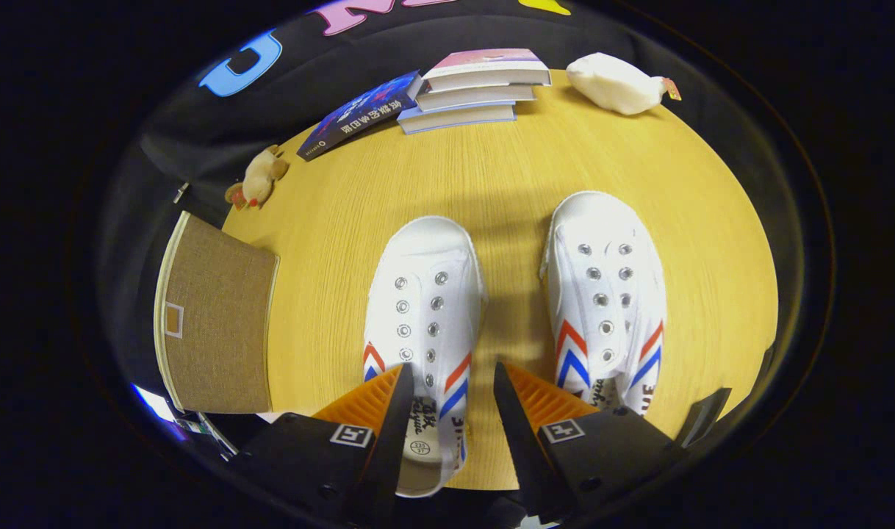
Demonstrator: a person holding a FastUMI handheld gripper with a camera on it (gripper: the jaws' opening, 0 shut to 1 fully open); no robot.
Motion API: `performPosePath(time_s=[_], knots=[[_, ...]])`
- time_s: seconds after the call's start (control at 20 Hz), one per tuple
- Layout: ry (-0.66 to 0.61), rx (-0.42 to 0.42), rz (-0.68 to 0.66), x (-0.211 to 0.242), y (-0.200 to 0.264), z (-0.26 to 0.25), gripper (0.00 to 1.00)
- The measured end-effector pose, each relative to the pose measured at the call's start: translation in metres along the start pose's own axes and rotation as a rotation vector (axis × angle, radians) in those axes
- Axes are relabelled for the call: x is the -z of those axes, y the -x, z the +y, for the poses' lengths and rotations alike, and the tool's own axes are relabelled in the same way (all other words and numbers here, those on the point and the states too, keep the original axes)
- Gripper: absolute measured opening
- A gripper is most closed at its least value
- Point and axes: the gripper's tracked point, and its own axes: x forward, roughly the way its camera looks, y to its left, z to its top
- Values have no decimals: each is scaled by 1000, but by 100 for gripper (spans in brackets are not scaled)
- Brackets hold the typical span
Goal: Open the storage box then place both shoes into the box .Put the left shoe in first, then the right shoe, with the right side of both shoes facing outward in a uniform manner.
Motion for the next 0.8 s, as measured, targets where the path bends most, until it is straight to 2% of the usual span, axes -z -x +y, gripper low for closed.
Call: performPosePath(time_s=[0.15, 0.25, 0.35, 0.45, 0.65, 0.8], knots=[[-22, 10, -2, -1, 0, -7, 41], [-121, 15, 3, -2, 1, -7, 16], [-142, 24, -6, -4, 7, -3, 10], [-138, 33, -20, -8, 20, 7, 9], [-203, -2, -60, -34, 58, 41, 9], [-197, -68, -108, -60, 91, 82, 9]])
